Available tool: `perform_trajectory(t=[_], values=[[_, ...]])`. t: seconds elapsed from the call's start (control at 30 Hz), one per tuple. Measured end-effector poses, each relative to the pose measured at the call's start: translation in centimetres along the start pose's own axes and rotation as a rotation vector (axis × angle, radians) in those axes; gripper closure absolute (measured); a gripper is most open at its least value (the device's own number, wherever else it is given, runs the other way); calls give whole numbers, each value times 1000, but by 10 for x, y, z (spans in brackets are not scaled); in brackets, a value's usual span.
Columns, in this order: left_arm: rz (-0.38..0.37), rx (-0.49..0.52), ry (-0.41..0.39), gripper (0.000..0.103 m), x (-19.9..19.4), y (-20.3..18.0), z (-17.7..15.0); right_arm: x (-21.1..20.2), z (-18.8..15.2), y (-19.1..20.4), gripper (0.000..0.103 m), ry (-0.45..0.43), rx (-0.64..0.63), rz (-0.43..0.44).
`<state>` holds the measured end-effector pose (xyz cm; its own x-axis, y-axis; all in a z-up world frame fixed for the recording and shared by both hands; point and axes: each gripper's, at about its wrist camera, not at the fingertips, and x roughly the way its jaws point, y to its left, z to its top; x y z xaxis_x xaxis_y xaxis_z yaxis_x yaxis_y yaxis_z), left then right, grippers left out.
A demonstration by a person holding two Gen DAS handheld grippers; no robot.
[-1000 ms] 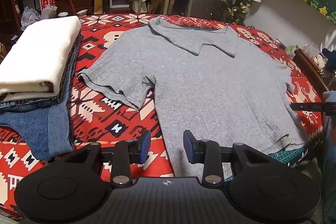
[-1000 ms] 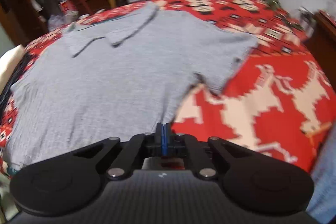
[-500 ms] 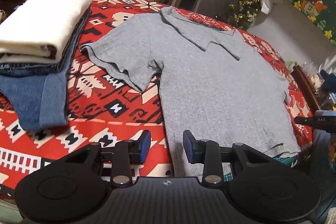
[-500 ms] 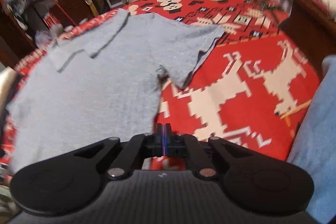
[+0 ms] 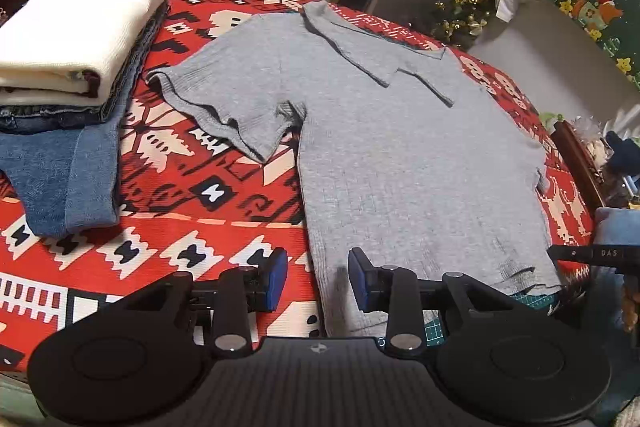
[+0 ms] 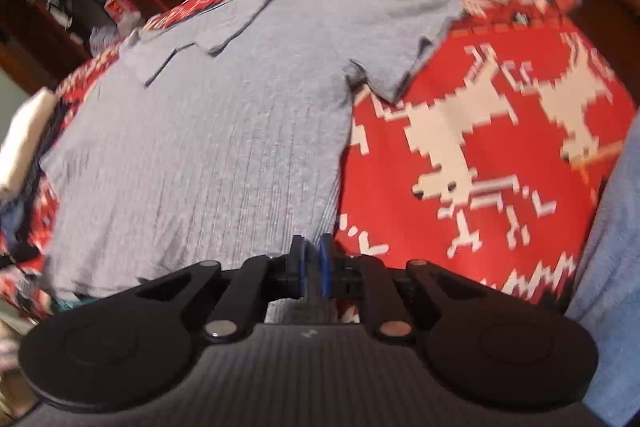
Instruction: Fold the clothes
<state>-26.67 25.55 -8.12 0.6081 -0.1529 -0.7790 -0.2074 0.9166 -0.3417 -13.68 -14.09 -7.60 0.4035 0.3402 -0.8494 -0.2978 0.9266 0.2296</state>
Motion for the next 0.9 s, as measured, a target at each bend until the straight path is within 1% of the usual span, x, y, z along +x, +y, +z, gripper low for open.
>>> perform_trajectory(t=[0.03,0.07,0.13,0.17,0.2,0.27,0.4,0.67,0.73,0.83,0.9], values=[[0,7,6,70,1,-1,-1,0,0,5,101,-3,-37,-19],[-1,17,13,70,3,-3,-2,0,-1,6,101,-4,-52,-33],[7,45,25,70,6,-7,-5,-2,-1,3,102,-5,-43,-53],[7,59,32,77,8,-8,-7,-3,-1,1,102,-6,-39,-63],[12,72,40,98,9,-9,-9,-4,-1,0,102,-6,-35,-73],[20,79,51,99,9,-8,-12,-6,-1,-3,102,-7,-26,-93],[24,42,64,100,2,-1,-15,-11,-1,-10,102,-8,-8,-132],[30,-26,95,100,-10,14,-20,-21,-3,-19,102,-9,48,-103],[31,-15,113,100,-5,10,-22,-23,-3,-22,102,-10,62,-94],[38,44,116,100,-3,1,-24,-27,-4,-25,100,-10,84,-81],[33,49,113,100,-4,1,-24,-29,-5,-28,99,-10,98,-72]])
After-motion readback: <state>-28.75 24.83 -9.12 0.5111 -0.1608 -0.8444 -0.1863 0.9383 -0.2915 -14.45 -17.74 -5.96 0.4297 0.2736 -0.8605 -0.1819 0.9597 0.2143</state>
